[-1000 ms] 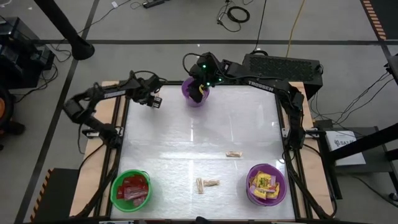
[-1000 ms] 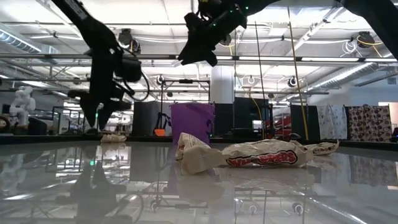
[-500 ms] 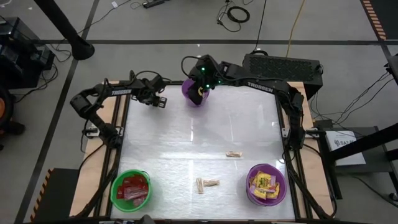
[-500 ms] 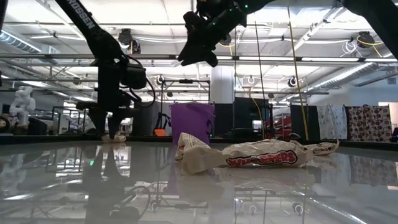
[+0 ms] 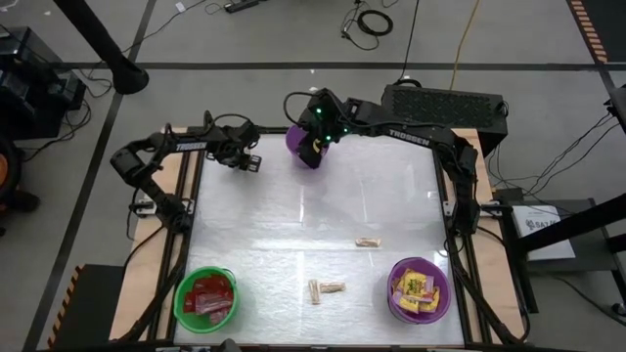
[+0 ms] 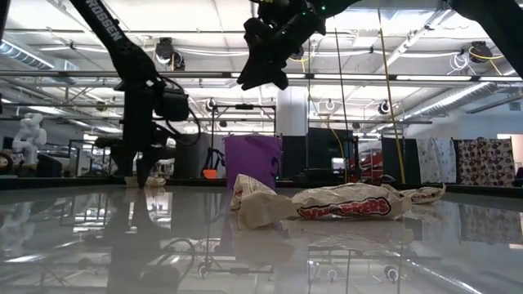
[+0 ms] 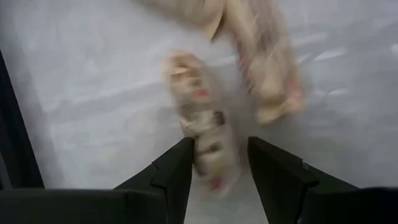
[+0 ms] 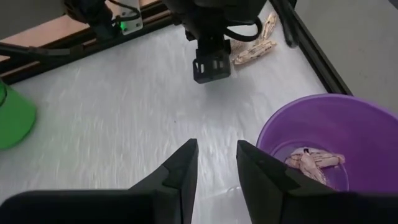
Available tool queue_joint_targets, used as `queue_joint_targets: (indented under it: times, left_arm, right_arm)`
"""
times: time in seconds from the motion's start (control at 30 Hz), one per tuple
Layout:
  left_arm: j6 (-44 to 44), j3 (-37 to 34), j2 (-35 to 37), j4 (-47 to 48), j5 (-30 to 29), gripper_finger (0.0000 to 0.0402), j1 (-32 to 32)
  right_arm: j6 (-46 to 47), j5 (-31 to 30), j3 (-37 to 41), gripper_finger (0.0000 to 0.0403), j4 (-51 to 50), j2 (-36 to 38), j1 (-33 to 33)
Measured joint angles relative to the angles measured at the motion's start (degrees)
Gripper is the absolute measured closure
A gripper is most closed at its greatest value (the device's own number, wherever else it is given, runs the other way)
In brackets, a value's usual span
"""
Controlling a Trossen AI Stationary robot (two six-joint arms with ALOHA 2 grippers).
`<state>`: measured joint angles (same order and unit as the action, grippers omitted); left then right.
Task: Sort candy by brand, put in halloween buckets
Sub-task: Put the white chocolate into the top purple bucket
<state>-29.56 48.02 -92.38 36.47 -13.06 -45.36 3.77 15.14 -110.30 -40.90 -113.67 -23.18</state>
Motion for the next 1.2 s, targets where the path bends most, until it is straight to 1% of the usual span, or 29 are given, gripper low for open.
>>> queue_joint_targets:
  times: [0.17, 0.33, 0.4, 0.53, 0.63, 0.73, 0.87, 1.03, 1.13, 1.2]
  left_arm:
    - [-1.6, -3.82, 0.35, -3.49, -0.07, 0.0237, 0.07]
    - [-1.38, -4.4, 0.33, -5.14, -0.09, 0.0245, 0.5]
    - [-1.43, -4.46, 0.29, -5.71, 0.04, 0.0262, 0.69]
    - [-1.49, -4.47, 0.22, -6.06, 0.24, 0.0311, 0.87]
    - [-1.38, -4.47, 0.22, -6.11, 0.26, 0.0335, 0.89]
    - [-1.09, -4.57, 0.62, -6.11, 0.46, 0.0333, 1.2]
    - [0.08, -4.93, 3.56, -5.76, 0.8, 0.032, 2.2]
    - [0.04, -4.81, 10.94, -5.43, 4.6, 0.0317, 3.45]
    - [0.26, -4.8, 16.19, -6.54, 10.79, 0.0317, 5.45]
    - [1.94, -4.8, 19.5, -8.21, 15.3, 0.0316, 6.95]
  right_arm:
    - [-0.34, 0.0, 0.02, 0.0298, -0.85, 0.0, 0.0]
    - [-0.38, 0.0, 0.02, 0.0298, -0.65, 0.0, 0.04]
    - [-0.38, 0.0, 0.02, 0.0298, -0.62, 0.0, 0.04]
    - [-0.11, 0.0, 0.02, 0.0298, -0.6, 0.0, 0.04]
    - [0.13, 0.0, 0.02, 0.0298, -0.64, 0.0, 0.04]
    - [1.39, 0.0, 0.02, 0.0298, -0.64, 0.0, 0.04]
    - [1.55, 0.03, 0.02, 0.0298, -0.62, 0.0, 0.04]
    - [2.04, 0.21, 0.03, 0.0298, -1.26, 0.16, 0.59]
    - [1.99, 0.22, 0.11, 0.0298, -2.27, 0.53, 1.56]
    - [1.31, 0.24, 0.11, 0.0298, -2.19, 0.55, 2.18]
